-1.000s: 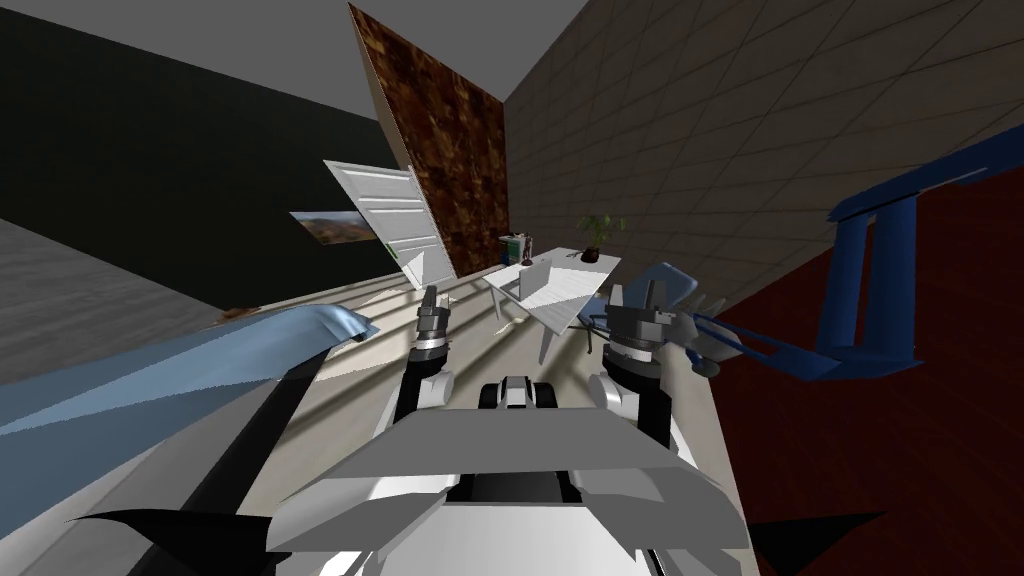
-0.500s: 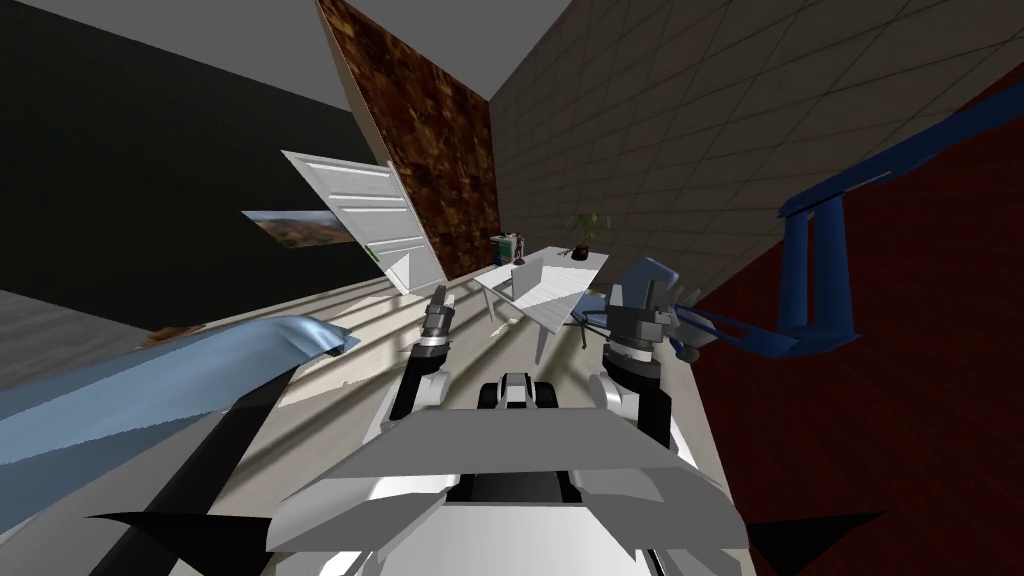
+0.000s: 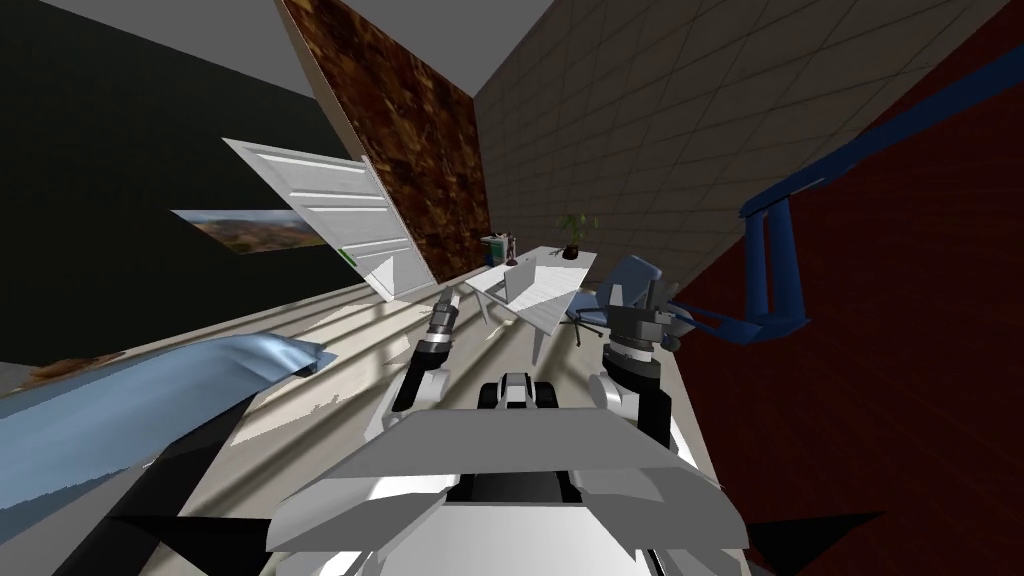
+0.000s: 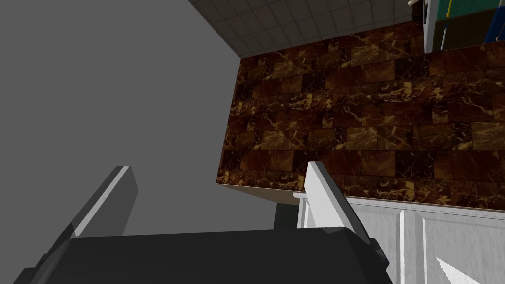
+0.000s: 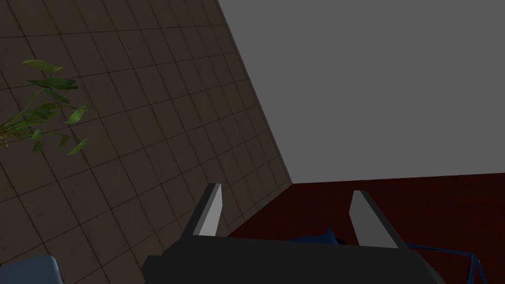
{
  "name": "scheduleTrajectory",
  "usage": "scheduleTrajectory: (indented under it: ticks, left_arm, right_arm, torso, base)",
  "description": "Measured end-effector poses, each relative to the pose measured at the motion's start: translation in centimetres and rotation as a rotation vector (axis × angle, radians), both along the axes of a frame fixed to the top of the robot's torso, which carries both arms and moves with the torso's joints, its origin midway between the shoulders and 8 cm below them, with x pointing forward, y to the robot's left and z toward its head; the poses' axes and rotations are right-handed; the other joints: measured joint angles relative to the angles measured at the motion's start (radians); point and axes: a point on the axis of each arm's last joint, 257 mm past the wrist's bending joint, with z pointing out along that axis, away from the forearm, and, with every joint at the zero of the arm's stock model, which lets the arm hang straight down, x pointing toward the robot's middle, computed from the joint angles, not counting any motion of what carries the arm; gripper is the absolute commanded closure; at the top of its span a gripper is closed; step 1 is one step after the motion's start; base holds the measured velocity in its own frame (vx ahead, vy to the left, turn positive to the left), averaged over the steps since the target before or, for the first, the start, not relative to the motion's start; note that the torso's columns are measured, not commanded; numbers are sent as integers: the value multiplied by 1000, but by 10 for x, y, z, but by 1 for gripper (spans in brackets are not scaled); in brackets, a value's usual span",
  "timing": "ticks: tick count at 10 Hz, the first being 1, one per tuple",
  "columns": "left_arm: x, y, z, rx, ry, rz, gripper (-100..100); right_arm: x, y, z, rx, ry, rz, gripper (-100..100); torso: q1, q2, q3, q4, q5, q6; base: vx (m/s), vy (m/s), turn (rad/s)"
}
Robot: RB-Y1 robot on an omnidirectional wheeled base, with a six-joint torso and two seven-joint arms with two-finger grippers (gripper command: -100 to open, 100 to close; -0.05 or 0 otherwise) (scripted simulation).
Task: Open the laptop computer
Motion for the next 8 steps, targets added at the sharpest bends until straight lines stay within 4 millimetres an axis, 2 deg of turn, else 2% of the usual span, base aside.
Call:
scheduleTrajectory:
  ticks: [5, 8]
  left_arm:
    - [16, -5, -16, 27, 79, -18, -100]
    - [26, -7, -27, 51, 132, -26, -100]
  right_arm:
    - [0, 0, 0, 0, 0, 0, 0]
    - [0, 0, 0, 0, 0, 0, 0]
  torso:
    - [0, 0, 0, 0, 0, 0]
    - [0, -1, -1, 0, 0, 0]
  base:
    - [46, 8, -143]
    - [58, 12, -205]
